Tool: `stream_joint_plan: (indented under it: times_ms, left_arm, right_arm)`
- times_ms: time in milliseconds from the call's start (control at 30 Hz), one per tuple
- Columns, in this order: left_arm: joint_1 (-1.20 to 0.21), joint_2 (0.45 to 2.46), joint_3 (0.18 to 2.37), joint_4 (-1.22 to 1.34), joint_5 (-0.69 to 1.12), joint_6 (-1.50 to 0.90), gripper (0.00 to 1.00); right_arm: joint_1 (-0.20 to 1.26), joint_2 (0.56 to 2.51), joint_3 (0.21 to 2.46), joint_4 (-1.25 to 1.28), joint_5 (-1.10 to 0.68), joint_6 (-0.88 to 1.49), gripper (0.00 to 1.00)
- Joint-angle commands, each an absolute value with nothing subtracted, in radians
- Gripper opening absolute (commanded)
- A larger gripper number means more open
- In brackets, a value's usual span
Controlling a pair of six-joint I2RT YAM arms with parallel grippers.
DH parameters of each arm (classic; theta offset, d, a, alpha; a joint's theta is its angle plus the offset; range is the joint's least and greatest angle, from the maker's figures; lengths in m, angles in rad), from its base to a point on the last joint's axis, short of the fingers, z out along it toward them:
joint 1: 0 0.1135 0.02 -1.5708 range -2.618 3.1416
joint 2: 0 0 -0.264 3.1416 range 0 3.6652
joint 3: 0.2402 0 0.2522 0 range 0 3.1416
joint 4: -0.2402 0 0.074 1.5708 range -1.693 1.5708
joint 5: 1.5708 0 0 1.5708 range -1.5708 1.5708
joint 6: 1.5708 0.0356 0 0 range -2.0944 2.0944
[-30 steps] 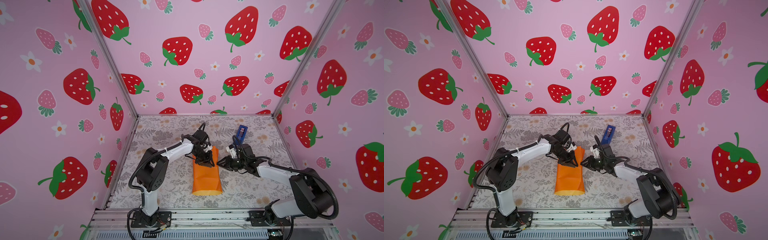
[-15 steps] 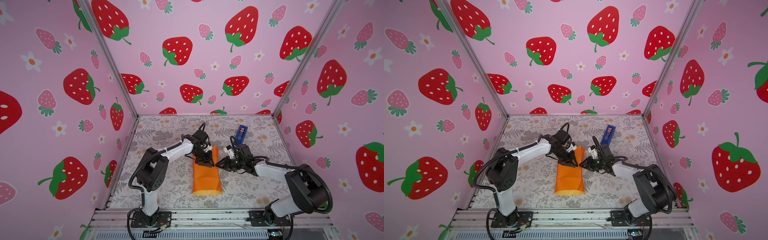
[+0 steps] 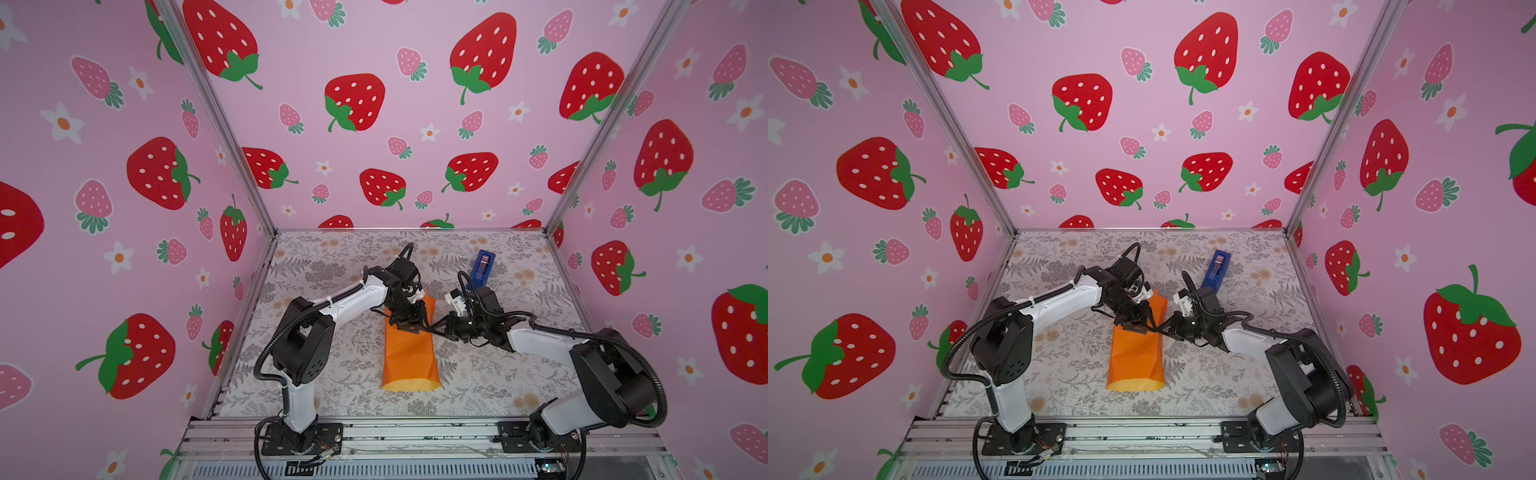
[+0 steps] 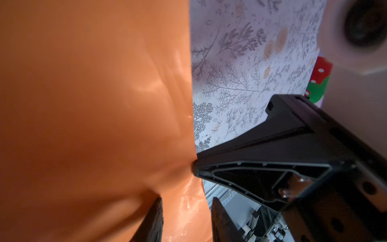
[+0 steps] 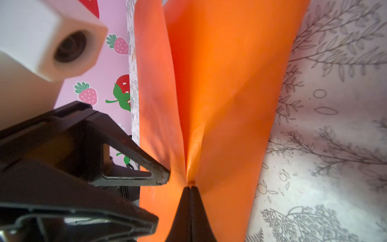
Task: Wrap a gift box in wrapping paper
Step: Smooth out the wrapping paper on the gift box.
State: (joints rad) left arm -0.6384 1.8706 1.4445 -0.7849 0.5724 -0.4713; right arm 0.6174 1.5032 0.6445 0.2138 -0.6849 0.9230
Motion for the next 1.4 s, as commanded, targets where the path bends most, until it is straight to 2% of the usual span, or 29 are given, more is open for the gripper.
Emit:
stream_joint_plan:
  times_ms: [0, 200, 300, 400, 533, 667, 833, 967, 1100, 1167, 1300, 1333, 1367]
  left_arm:
    - [-0.597, 1.772, 1.490, -0.875, 0.436, -0.459, 0.47]
    - [-0.518, 1.629, 1.381, -0.925, 0.239, -0.449, 0.63]
    - [-0.451, 1.604, 1.277, -0.886, 0.305, -0.436, 0.67]
    - [-0.394, 1.633, 1.190, -0.808, 0.459, -0.416, 0.69]
    - [-0.389, 1.716, 1.170, -0.770, 0.557, -0.379, 0.69]
    - [-0.389, 1.765, 1.195, -0.756, 0.580, -0.346, 0.63]
    - [-0.405, 1.825, 1.273, -0.788, 0.620, -0.292, 0.60]
    - [-0.436, 1.874, 1.333, -0.845, 0.585, -0.264, 0.58]
    - [-0.449, 1.901, 1.354, -0.871, 0.546, -0.250, 0.57]
    - [-0.449, 1.906, 1.355, -0.874, 0.537, -0.249, 0.57]
    - [-0.449, 1.913, 1.358, -0.887, 0.524, -0.245, 0.57]
    - [-0.449, 1.912, 1.358, -0.887, 0.523, -0.244, 0.57]
    - [-0.449, 1.911, 1.358, -0.887, 0.523, -0.244, 0.57]
  right_arm:
    - [0.629, 1.485, 0.632, 0.205, -0.665, 0.948, 0.00]
    - [0.634, 1.480, 0.614, 0.215, -0.647, 0.968, 0.00]
    - [0.635, 1.467, 0.596, 0.230, -0.633, 0.990, 0.00]
    - [0.645, 1.439, 0.563, 0.251, -0.603, 1.034, 0.00]
    - [0.677, 1.412, 0.535, 0.283, -0.579, 1.089, 0.00]
    - [0.713, 1.382, 0.510, 0.307, -0.551, 1.138, 0.00]
    - [0.741, 1.352, 0.474, 0.354, -0.521, 1.200, 0.00]
    - [0.741, 1.324, 0.484, 0.314, -0.476, 1.194, 0.09]
    - [0.737, 1.277, 0.485, 0.273, -0.436, 1.195, 0.25]
    - [0.724, 1.256, 0.492, 0.239, -0.435, 1.180, 0.39]
    - [0.697, 1.242, 0.493, 0.190, -0.447, 1.143, 0.51]
    - [0.693, 1.255, 0.497, 0.190, -0.469, 1.133, 0.51]
    - [0.690, 1.271, 0.509, 0.183, -0.488, 1.115, 0.56]
